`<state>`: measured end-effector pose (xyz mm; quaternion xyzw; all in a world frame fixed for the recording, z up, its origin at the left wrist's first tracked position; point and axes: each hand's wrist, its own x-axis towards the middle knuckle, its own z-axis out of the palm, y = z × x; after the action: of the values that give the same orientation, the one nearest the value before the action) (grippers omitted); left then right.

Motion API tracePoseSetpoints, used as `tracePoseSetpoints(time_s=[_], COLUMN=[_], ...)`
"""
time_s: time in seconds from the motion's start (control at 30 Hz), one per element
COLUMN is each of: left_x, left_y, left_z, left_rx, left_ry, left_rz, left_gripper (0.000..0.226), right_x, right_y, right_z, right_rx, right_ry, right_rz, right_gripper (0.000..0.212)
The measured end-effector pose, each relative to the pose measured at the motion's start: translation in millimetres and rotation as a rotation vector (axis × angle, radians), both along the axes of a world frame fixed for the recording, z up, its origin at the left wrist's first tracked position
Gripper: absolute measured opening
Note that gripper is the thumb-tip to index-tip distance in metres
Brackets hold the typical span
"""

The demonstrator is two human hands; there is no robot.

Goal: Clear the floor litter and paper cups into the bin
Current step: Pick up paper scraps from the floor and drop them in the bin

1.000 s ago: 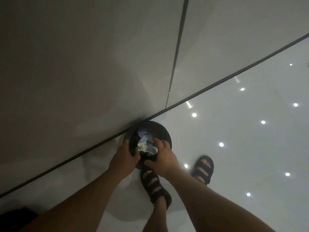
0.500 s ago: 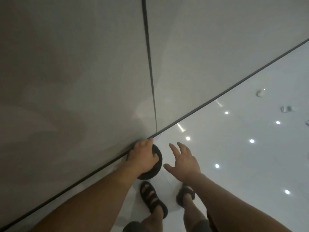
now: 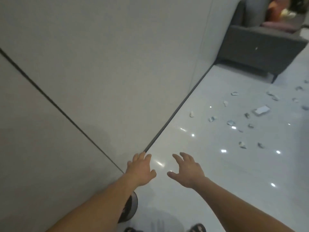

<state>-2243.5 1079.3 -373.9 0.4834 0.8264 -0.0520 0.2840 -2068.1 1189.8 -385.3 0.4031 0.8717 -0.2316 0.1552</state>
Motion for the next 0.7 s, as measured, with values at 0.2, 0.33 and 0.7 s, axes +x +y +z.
tracePoseSetpoints(time_s=[0.2, 0.33, 0.7], left_x=[106, 172, 303], left_y=[107, 172, 310], left_z=[49, 75, 84], left_rx=[0.098, 0.147, 0.151], left_ry=[0.025, 0.014, -0.052], left_rz=[-0.191, -0.331, -0.618], left_gripper=[0.072, 0.072, 0.072], right_x=[120, 189, 314], right_y=[69, 103, 175], right_z=[40, 57, 73], right_rx=[0.084, 0.116, 0.147], right_ry=[0.02, 0.032, -0.001], right_rz=[-0.178, -0.329, -0.639], right_gripper=[0.084, 0.084, 0.082])
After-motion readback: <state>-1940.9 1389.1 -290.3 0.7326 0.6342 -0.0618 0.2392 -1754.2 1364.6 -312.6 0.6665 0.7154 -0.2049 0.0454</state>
